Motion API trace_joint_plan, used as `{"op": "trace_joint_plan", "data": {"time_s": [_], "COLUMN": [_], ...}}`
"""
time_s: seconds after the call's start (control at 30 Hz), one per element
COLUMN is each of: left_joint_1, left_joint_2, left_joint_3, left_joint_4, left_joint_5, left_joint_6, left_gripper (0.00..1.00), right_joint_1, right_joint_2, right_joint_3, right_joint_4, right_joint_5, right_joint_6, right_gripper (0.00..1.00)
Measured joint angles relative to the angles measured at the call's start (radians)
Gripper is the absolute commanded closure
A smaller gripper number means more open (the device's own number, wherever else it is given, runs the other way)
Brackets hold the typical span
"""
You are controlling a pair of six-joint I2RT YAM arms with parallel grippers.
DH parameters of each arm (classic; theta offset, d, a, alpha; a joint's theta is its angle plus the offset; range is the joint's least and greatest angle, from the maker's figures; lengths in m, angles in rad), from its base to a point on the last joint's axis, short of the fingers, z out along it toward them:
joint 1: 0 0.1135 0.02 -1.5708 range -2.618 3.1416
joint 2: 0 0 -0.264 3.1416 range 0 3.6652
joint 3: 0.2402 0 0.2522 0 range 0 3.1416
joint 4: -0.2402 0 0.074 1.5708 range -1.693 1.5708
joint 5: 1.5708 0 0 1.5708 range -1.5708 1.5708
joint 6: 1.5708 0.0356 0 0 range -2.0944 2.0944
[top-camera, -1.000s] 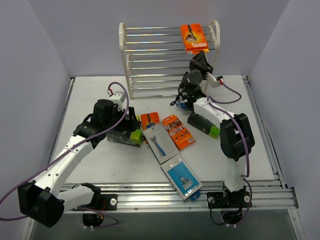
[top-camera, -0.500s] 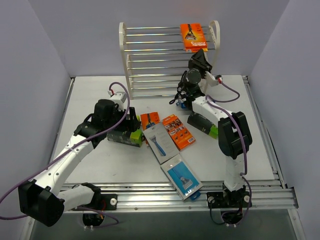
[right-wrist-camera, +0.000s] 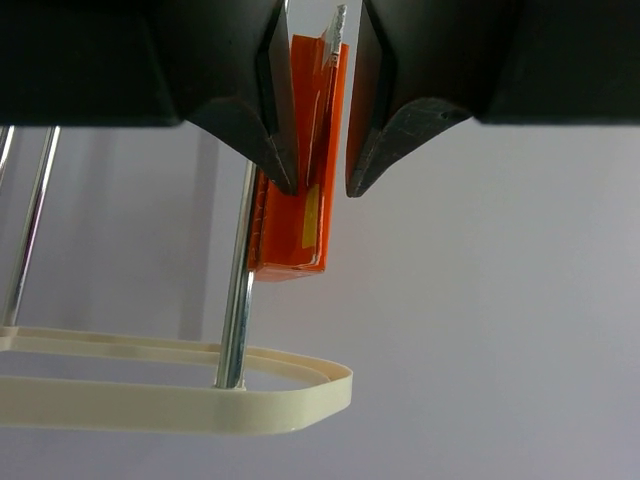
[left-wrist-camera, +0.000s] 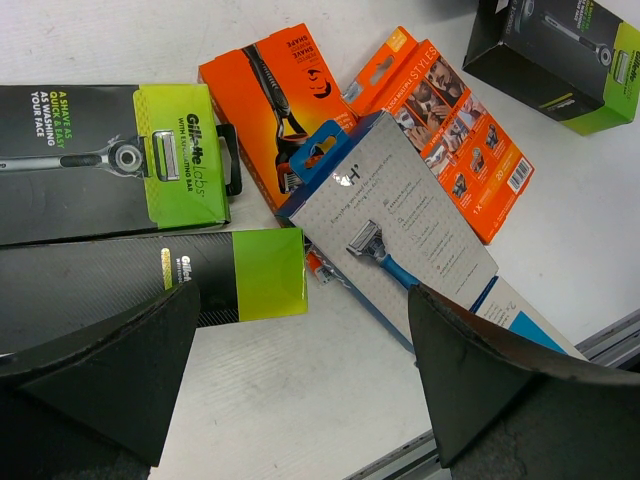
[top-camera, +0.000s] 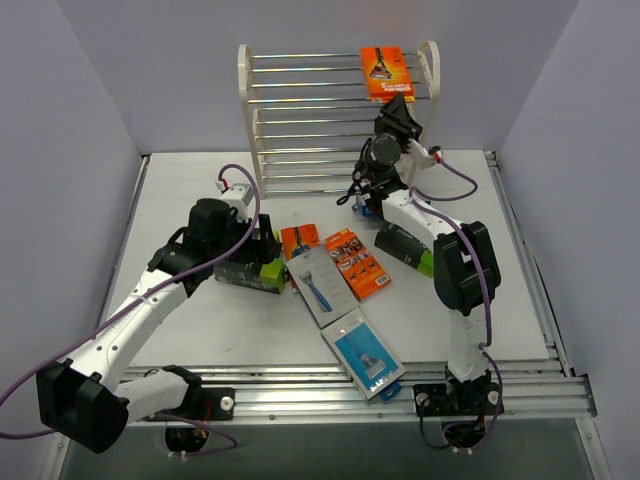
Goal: Place and organize the shaving razors onto the shelf
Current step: Place the shaving razor onto shelf
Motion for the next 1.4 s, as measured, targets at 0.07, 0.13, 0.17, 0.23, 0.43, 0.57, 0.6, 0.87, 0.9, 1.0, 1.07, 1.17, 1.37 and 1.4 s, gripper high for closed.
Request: {"op": "trace_joint_plan", "data": {"time_s": [0.07,0.13,0.17,0.23,0.43,0.57,0.6,0.87,0.9,1.0,1.07,1.17,1.37,1.4], "left_joint_1": [0.000,0.000,0.000,0.000,0.000,0.000,0.000,0.000,0.000,0.000,0.000,0.000,0.000,0.000], "left_joint_2": [0.000,0.000,0.000,0.000,0.000,0.000,0.000,0.000,0.000,0.000,0.000,0.000,0.000,0.000], "left_joint_3": [0.000,0.000,0.000,0.000,0.000,0.000,0.000,0.000,0.000,0.000,0.000,0.000,0.000,0.000], "left_joint_4": [0.000,0.000,0.000,0.000,0.000,0.000,0.000,-0.001,-0.001,-0.003,-0.005,-0.009,-0.016,-0.017], "left_joint_5": [0.000,0.000,0.000,0.000,0.000,0.000,-0.001,-0.016,-0.019,-0.031,-0.040,-0.054,-0.079,-0.081], "left_joint_6": [0.000,0.000,0.000,0.000,0.001,0.002,0.002,0.008,0.009,0.018,0.026,0.033,0.043,0.045], "left_gripper": [0.06,0.06,0.06,0.06,0.06,0.06,0.06,0.06,0.06,0.06,0.06,0.06,0.06,0.06], "right_joint_1": [0.000,0.000,0.000,0.000,0.000,0.000,0.000,0.000,0.000,0.001,0.001,0.002,0.002,0.002], "right_joint_2": [0.004,0.006,0.006,0.006,0.006,0.005,0.004,-0.057,-0.072,-0.127,-0.179,-0.282,-0.499,-0.532], "right_joint_3": [0.000,0.000,0.000,0.000,0.000,-0.006,-0.013,-0.143,-0.163,-0.212,-0.257,-0.363,-0.593,-0.619], "right_joint_4": [-0.002,-0.010,-0.014,-0.016,-0.025,-0.024,-0.021,-0.001,0.003,0.018,0.034,0.063,0.048,0.024], "right_joint_5": [-0.002,-0.005,-0.006,-0.010,-0.026,-0.043,-0.047,-0.080,-0.085,-0.112,-0.135,-0.168,-0.291,-0.327], "right_joint_6": [0.000,0.000,0.001,0.002,-0.007,-0.025,-0.029,-0.061,-0.069,-0.103,-0.127,-0.157,-0.216,-0.229], "right_gripper": [0.77,0.75,0.74,0.70,0.55,0.47,0.44,0.36,0.35,0.34,0.34,0.34,0.38,0.38]}}
